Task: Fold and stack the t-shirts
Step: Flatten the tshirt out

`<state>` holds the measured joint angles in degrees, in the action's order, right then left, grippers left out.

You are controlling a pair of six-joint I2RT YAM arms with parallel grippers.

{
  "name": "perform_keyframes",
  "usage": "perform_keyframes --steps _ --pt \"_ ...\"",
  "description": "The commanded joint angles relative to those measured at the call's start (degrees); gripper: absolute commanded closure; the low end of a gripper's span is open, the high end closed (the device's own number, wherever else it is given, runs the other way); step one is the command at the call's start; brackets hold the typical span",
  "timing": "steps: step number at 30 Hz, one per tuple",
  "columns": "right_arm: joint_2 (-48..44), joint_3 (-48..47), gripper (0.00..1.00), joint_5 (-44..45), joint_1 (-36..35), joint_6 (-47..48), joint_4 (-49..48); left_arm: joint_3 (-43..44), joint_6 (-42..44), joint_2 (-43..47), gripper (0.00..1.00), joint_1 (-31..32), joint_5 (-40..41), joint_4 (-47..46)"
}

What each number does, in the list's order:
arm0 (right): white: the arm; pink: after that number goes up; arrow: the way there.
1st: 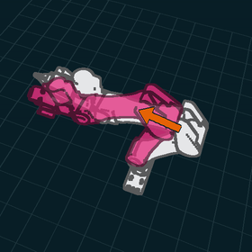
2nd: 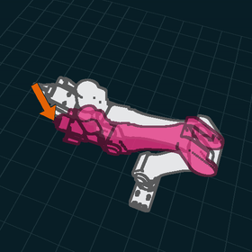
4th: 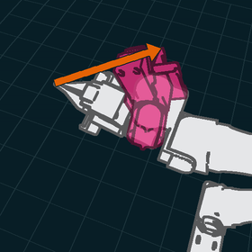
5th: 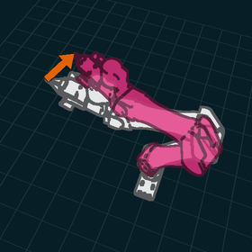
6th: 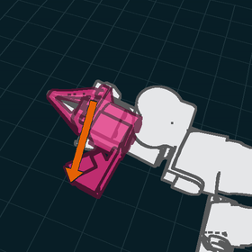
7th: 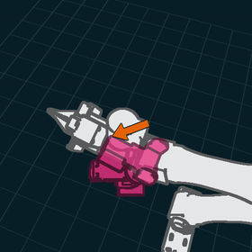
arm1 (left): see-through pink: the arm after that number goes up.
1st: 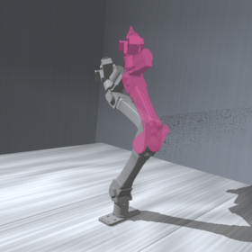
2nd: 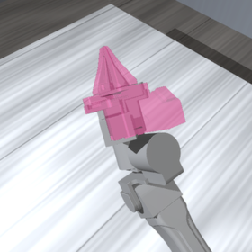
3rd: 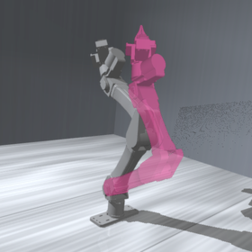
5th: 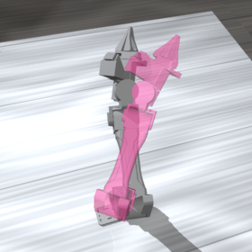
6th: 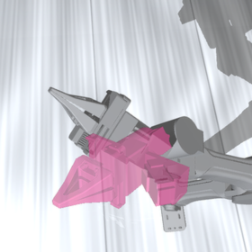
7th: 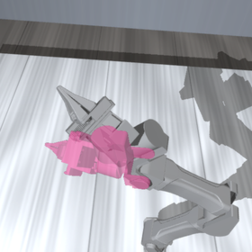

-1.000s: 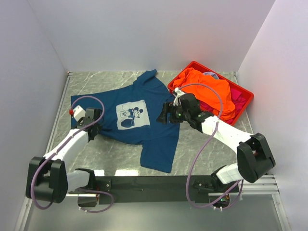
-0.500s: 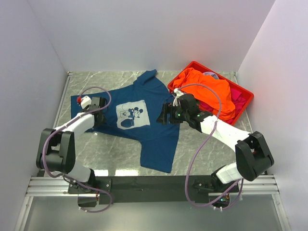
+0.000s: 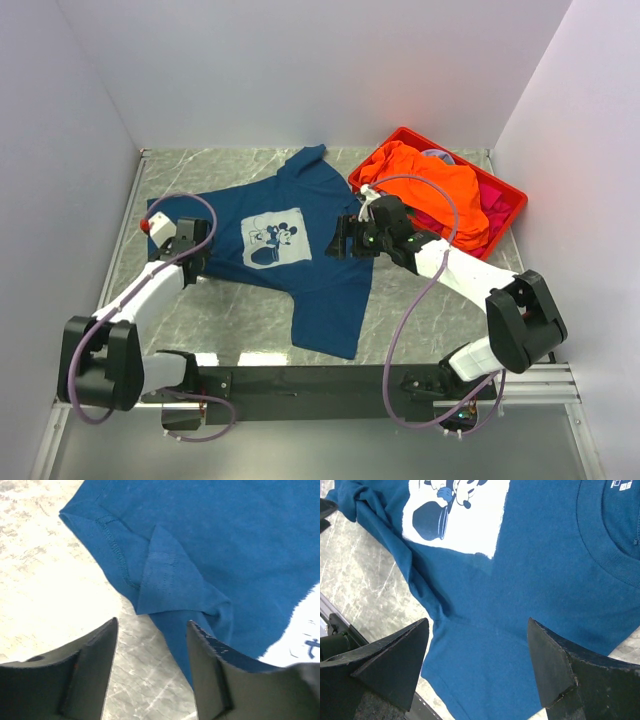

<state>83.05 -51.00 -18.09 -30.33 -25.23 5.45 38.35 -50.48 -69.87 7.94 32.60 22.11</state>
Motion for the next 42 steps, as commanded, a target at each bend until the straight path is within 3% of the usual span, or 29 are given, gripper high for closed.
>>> perform_keyframes --steps 1,12,21,26,36,42 --pt "-0.69 -0.77 0.15 -0.11 0.18 0.62 -1.85 1.46 -0.41 -2.55 0.39 -0.82 0.81 -0.48" --pt "-1.57 -0.32 0.15 0.24 0.09 0.71 -1.76 2.17 3.19 -8.53 0.54 -5.13 -3.95 -8.22" --pt "-0.96 -0.59 0.15 0.24 0.18 0.80 -1.85 3.14 4.87 -9.59 0.99 -5.84 -5.35 -9.81" --pt "-0.43 -0.76 0.15 0.16 0.09 0.71 -1.85 1.21 2.85 -4.85 0.99 -5.84 -5.70 -7.35" --pt "0.27 -0.94 0.15 -0.28 0.18 0.45 -2.11 -5.39 -1.11 15.52 0.99 -5.84 -8.43 -0.15" --pt "-0.43 -0.76 0.15 -0.28 0.01 0.45 -1.85 -4.16 -2.34 17.57 0.99 -5.84 -4.84 3.29"
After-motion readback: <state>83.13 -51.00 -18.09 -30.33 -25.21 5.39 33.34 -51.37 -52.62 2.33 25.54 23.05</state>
